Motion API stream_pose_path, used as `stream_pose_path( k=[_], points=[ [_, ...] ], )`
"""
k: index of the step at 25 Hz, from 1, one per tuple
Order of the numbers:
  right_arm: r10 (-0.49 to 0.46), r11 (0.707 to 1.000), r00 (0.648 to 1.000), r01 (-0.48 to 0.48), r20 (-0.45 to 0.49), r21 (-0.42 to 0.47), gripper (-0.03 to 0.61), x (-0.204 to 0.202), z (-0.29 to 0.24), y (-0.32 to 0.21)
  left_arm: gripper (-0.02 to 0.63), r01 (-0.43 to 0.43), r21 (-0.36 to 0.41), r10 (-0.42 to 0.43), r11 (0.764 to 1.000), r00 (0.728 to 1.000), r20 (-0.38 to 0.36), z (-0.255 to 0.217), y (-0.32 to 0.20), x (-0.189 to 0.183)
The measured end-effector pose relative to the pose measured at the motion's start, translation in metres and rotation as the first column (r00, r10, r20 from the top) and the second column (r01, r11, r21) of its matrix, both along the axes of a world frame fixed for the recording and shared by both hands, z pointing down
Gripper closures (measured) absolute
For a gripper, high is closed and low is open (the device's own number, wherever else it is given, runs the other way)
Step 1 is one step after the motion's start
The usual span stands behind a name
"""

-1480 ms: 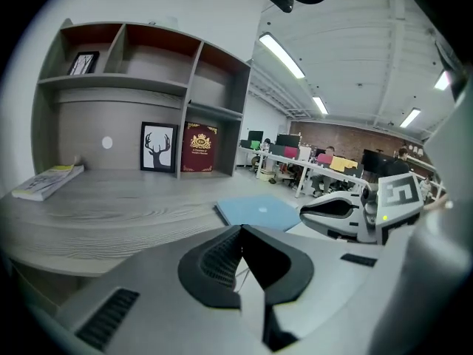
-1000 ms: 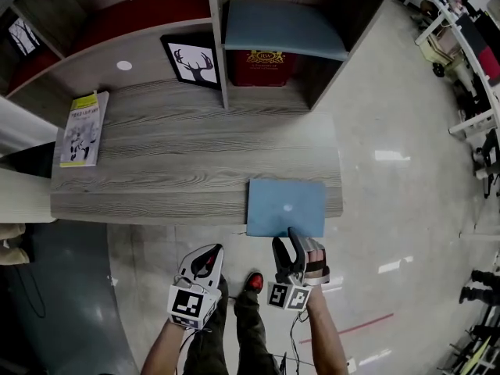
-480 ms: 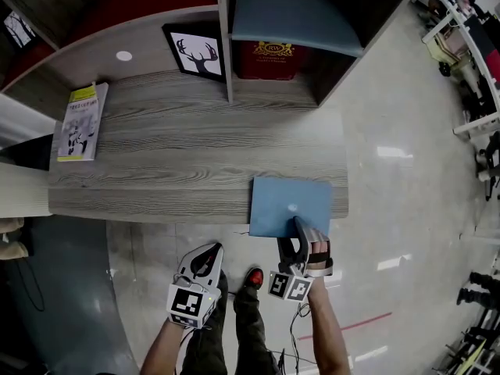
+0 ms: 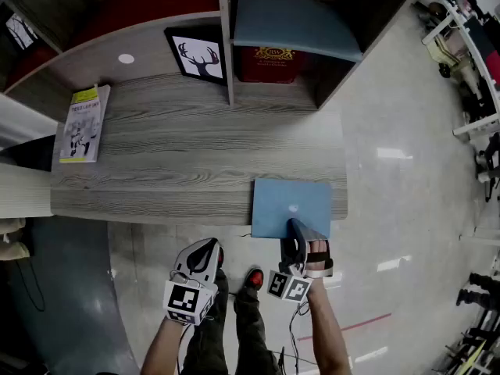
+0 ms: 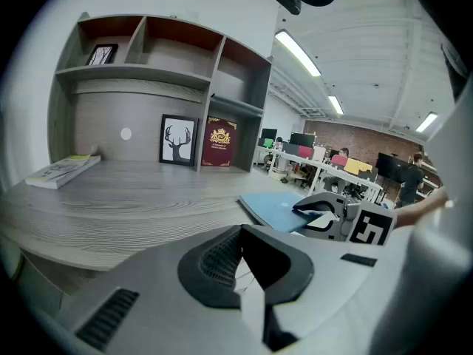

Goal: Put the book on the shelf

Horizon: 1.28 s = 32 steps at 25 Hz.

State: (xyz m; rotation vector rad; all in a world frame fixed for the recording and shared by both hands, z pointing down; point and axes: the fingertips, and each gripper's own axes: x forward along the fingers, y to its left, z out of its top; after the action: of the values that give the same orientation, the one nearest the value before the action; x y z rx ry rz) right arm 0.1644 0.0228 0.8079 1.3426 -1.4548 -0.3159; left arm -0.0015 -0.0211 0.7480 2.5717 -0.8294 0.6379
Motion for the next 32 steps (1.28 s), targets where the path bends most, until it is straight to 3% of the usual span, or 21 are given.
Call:
stream_pose_path(
  k=[7,11,22,25,28,30,32],
  points=[
    [0.016,0.999,0.999,-0.014,0.042,-0.042,0.436,0.001,-0.006,0.000,0.607,0.011,0.016,-0.011,1.000,1.000,-0.008,-0.015,-0.004,-0.002],
    [0.054,0.998,0.993,-0.055,0.107,0.013,0.474,0.005,-0.030,-0.005,0.607,0.014,0.031,-0.014,0.999,1.000,-0.011,-0.028,-0.008,-0.005],
    [0.182,0.969,0.923,-0.226,0.340,0.096,0.508,0.027,-0.084,-0.006,0.607,0.011,0.095,-0.007,0.995,0.999,-0.045,-0.083,-0.017,-0.006],
    [0.217,0.950,0.877,-0.290,0.428,0.112,0.514,0.037,-0.100,-0.004,0.607,0.011,0.127,-0.002,0.992,0.998,-0.063,-0.105,-0.024,-0.004],
    [0.248,0.923,0.809,-0.364,0.534,0.124,0.515,0.047,-0.120,-0.003,0.607,0.007,0.157,0.006,0.988,0.997,-0.080,-0.127,-0.029,-0.001],
    [0.244,0.902,0.743,-0.410,0.623,0.135,0.515,0.051,-0.134,-0.002,0.607,0.003,0.173,0.011,0.985,0.996,-0.084,-0.141,-0.030,0.001],
    [0.238,0.878,0.652,-0.462,0.720,0.128,0.517,0.055,-0.146,0.002,0.607,0.000,0.184,0.016,0.983,0.996,-0.084,-0.154,-0.029,0.001]
  ],
)
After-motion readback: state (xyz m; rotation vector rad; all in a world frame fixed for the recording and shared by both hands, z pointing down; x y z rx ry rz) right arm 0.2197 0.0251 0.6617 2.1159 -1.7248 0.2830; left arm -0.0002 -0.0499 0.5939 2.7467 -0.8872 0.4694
